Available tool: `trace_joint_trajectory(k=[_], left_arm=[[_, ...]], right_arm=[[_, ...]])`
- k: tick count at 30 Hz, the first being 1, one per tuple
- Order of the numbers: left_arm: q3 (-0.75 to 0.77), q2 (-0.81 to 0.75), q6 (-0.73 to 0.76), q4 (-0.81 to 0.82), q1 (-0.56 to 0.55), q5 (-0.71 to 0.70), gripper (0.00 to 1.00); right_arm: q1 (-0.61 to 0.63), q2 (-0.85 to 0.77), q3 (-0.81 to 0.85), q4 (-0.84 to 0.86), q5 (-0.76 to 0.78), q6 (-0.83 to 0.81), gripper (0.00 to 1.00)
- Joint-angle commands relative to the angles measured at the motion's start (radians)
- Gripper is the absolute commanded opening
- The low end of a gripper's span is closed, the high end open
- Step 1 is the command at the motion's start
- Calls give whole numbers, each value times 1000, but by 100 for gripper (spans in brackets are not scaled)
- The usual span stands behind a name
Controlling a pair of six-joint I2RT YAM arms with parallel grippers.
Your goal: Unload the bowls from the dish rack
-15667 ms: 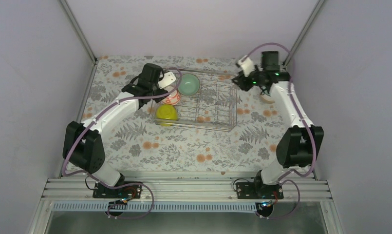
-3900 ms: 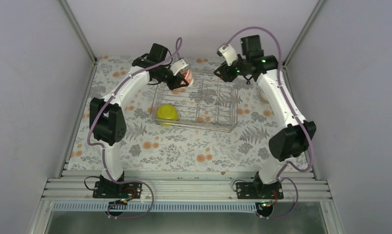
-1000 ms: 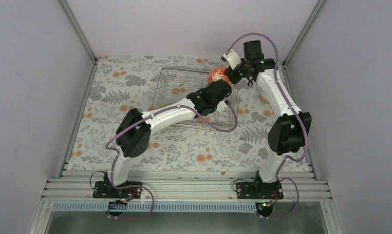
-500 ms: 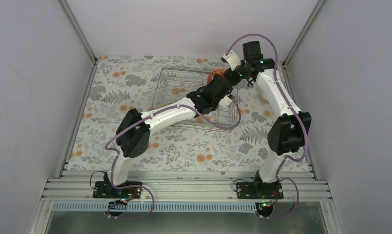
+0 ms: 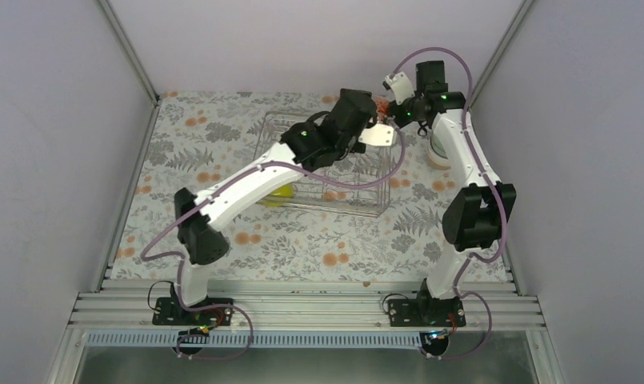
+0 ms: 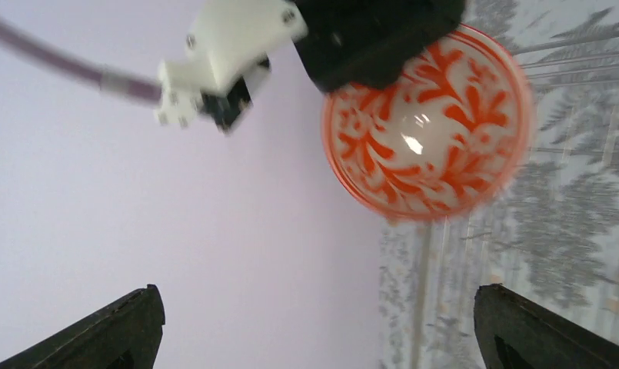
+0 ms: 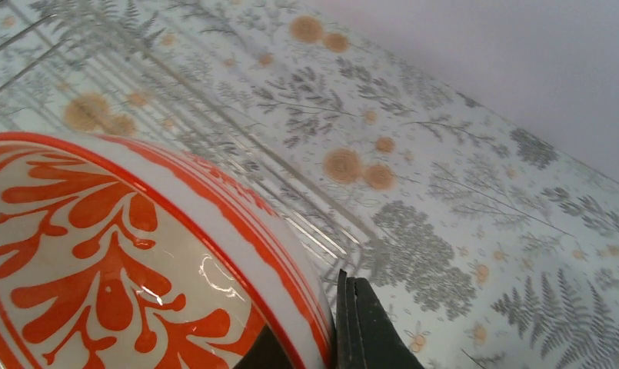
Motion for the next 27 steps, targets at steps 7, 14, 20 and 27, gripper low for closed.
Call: trace_joint_trajectory(k=[7,14,20,27], left_arm=[[-298,-276,-347,-33,105,227,100],[-278,-325,-581,-29,346,453,100],[-305,-321,-736,-40,529,634,100],[-335,-285,-783,-66,654,782,100]], right_arm=[[-158,24,146,29,6,59,4],[-283,5,162,-43,-11,53,4],[-373,-2,164,-122,-12,40,4],[-458,7,132,-166,4,14,4]])
